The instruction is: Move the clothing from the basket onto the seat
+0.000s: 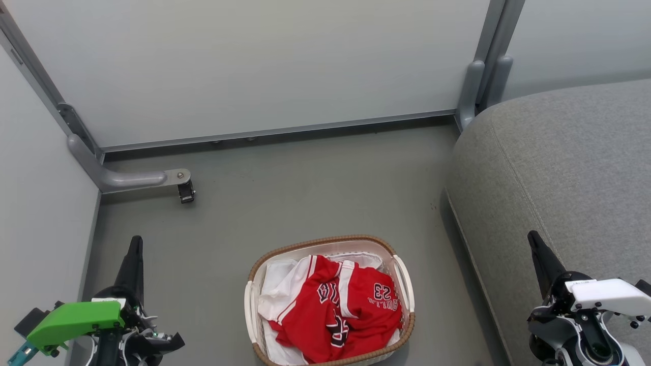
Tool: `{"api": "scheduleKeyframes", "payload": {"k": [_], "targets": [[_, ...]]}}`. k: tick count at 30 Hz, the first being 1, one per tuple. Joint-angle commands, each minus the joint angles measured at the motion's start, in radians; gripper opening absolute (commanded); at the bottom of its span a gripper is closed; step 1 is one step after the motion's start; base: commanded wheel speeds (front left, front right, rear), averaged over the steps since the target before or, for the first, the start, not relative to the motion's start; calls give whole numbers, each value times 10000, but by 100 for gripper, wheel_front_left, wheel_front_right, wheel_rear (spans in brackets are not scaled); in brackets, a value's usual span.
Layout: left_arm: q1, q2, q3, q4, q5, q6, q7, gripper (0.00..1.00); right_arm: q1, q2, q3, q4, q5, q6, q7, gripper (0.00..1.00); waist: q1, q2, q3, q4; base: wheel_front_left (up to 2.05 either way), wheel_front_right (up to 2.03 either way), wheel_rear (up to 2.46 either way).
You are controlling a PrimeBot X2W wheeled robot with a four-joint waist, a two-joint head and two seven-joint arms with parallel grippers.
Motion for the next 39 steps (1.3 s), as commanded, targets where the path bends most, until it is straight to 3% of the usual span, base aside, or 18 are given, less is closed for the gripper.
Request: {"api": "scheduleKeyframes", "payload": {"k": [1,39], "targets": [[-122,1,9,-17,-17,-56,16,0,-43,-60,-9,-32,31,0,17,0,0,0,0,0,0,0,0],[-122,1,8,-17,-17,-56,16,0,-43,-60,-9,-32,31,0,17,0,0,0,0,0,0,0,0]]}}
